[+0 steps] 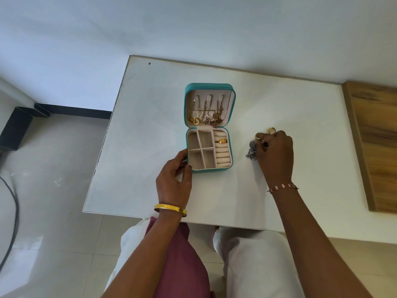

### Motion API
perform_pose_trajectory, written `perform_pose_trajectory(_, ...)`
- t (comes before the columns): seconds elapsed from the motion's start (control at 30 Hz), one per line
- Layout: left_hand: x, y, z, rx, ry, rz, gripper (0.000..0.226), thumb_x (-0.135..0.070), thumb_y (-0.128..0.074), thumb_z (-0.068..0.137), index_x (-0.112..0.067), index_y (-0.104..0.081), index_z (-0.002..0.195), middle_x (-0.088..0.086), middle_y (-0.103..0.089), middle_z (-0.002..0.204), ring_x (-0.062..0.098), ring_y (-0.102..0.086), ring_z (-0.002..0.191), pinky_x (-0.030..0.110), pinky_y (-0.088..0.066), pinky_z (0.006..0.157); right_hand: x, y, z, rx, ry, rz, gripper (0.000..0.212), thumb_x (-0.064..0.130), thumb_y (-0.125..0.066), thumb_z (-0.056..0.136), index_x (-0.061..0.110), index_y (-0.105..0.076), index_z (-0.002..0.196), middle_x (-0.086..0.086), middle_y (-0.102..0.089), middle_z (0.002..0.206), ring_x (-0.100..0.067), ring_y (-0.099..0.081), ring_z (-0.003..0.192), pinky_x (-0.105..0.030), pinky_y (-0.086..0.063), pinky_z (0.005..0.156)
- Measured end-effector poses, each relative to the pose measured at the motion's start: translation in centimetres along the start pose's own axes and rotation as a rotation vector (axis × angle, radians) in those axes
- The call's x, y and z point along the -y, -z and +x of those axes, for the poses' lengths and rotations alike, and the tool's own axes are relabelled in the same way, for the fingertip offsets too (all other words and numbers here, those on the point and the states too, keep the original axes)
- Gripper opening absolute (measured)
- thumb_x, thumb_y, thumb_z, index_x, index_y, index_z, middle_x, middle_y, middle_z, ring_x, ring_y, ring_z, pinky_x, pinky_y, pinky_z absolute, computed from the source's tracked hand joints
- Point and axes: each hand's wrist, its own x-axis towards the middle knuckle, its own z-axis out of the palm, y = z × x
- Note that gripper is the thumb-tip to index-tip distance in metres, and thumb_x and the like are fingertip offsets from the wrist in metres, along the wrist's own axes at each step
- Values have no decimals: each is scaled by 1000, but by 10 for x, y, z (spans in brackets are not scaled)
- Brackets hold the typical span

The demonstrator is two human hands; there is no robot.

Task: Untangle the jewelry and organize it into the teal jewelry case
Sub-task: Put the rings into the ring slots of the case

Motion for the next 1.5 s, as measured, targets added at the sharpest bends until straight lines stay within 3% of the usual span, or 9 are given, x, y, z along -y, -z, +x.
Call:
perform_pose_trajectory(0.27, -1, 1, 0, 3, 11, -5, 37, 1, -57, 84, -15, -59, 117, -9, -59, 103, -11, -54, 86, -4, -39, 79, 7, 1, 8, -12, 48, -76, 15, 8, -58, 86, 1, -68, 93, -21, -63, 95, -39, -50, 91, -40, -38, 76)
perform_pose_trajectory(0.4, -1, 0, 0, 6, 17, -4, 37, 1, -57, 84, -14, -60, 117, -9, -59, 103, -12, -53, 87, -5, -38, 78, 18, 11, 2, -82, 9, 240, 9, 6, -61, 84, 5, -69, 88, -11, -68, 92, -30, -55, 83, -16, -31, 67)
perform_pose_trajectory(0.53, -1, 0, 1, 17, 29, 11, 36, -1, -57, 84, -15, -59, 118, -10, -58, 103, -11, -52, 86, -7, -36, 77, 40, 22, -10, 125, 104, 410, 8, 5, -62, 84, 4, -69, 88, 0, -60, 86, -14, -50, 74, 0, -34, 64)
perform_pose_trajectory(0.63, -1, 1, 0, 17, 35, 1, 36, -1, -57, 85, -13, -59, 119, -10, -57, 104, -13, -51, 87, -7, -36, 77, 49, 20, -12, 319, 193, 353, 8, 8, -62, 85, 7, -69, 90, 0, -51, 85, -7, -45, 70, -6, -34, 61)
perform_pose_trajectory(0.77, -2, 1, 0, 19, 38, -4, 36, -2, -58, 85, -13, -58, 119, -10, -57, 104, -12, -51, 87, -7, -36, 77, 54, 18, -6, 463, 211, 247, 10, 12, -59, 88, 9, -67, 93, 3, -41, 79, -13, -45, 78, -15, -32, 62)
perform_pose_trajectory(1.07, -1, 1, 0, 20, 41, -17, 37, -1, -57, 84, -14, -58, 119, -10, -57, 104, -15, -51, 86, -7, -36, 77, 62, 20, 11, 631, 191, 182, 8, 14, -56, 89, 18, -59, 83, 10, -36, 73, 0, -39, 65, -7, -28, 56)
perform_pose_trajectory(1.2, -2, 1, 0, 19, 39, -22, 39, 0, -57, 84, -20, -57, 117, -12, -57, 100, -20, -55, 82, -6, -36, 75, 66, 21, 16, 627, 193, 236, 2, 10, -63, 85, 11, -64, 83, 11, -43, 67, -2, -42, 61, 1, -33, 51)
perform_pose_trajectory(1.3, -2, 1, 1, 21, 34, -18, 38, 0, -58, 84, -19, -58, 117, -13, -57, 100, -24, -52, 84, -6, -36, 75, 63, 19, 15, 569, 180, 320, 13, 10, -70, 78, 15, -59, 79, 2, -46, 61, -7, -40, 54, -5, -33, 46)
perform_pose_trajectory(1.5, -1, 1, 1, 29, 39, -3, 36, -2, -58, 85, -12, -58, 119, -10, -57, 105, -9, -52, 87, -7, -36, 78, 53, 12, 8, 513, 105, 409, 16, 8, -70, 79, 14, -55, 77, 5, -47, 60, -6, -41, 54, -4, -33, 48)
